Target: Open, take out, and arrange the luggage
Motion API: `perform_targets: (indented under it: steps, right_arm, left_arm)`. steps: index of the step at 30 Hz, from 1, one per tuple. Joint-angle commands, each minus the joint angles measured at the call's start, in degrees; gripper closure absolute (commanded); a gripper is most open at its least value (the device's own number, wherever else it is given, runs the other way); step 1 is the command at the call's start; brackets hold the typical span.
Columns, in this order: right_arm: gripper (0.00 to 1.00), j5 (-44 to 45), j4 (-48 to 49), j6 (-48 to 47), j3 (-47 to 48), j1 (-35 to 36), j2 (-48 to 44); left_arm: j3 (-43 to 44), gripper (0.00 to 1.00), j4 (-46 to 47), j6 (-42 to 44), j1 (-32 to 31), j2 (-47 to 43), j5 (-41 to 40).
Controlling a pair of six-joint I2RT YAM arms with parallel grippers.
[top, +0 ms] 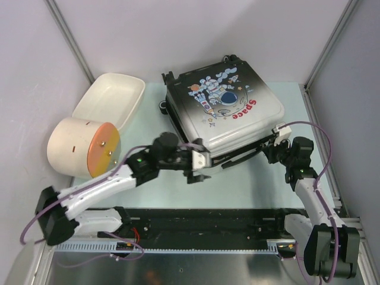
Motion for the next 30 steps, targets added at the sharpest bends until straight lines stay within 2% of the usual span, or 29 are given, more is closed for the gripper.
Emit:
perform_targets:
  steps: [1, 4, 5, 9, 12, 17, 24, 30]
  right_arm:
    - [1.00, -0.4, 3.6, 1.3, 2.7, -1.3, 0.6]
    - [1.00, -0.2, 3.1, 0.8, 2.7, -1.3, 0.6]
    - [1.00, 0.3, 3.0, 0.7, 2.7, -1.2, 0.6]
    - [1.00, 1.6, 2.8, 0.3, 2.7, -1.2, 0.6]
    - [1.00, 2.0, 3.4, 0.8, 2.7, -1.2, 1.2]
    - [1.00, 1.6, 3.5, 2.2, 2.7, -1.2, 2.1]
    - [1.00, 1.8, 3.9, 2.4, 2.8, -1.2, 1.7]
    - [1.00, 2.4, 4.1, 2.2, 2.8, -1.2, 1.9]
  left_arm:
    - [4.1, 0.10, 14.1, 4.4, -7.8, 11.2, -10.1]
    - [9.1, 0.12, 17.7, 3.4, -12.2, 18.1, -10.6]
    - [10.6, 0.13, 18.0, 3.2, -13.8, 22.9, -11.7]
    - [18.6, 0.19, 18.9, 1.4, -15.4, 32.1, -13.9]
    - [20.8, 0.20, 21.1, 0.9, -15.5, 37.7, -17.1]
    - [22.3, 0.23, 22.8, 0.3, -15.4, 43.4, -18.9]
    - [25.3, 0.22, 26.5, -5.1, -14.0, 49.8, -27.8]
    - [28.0, 0.26, 25.7, -1.9, -14.1, 56.8, -34.2]
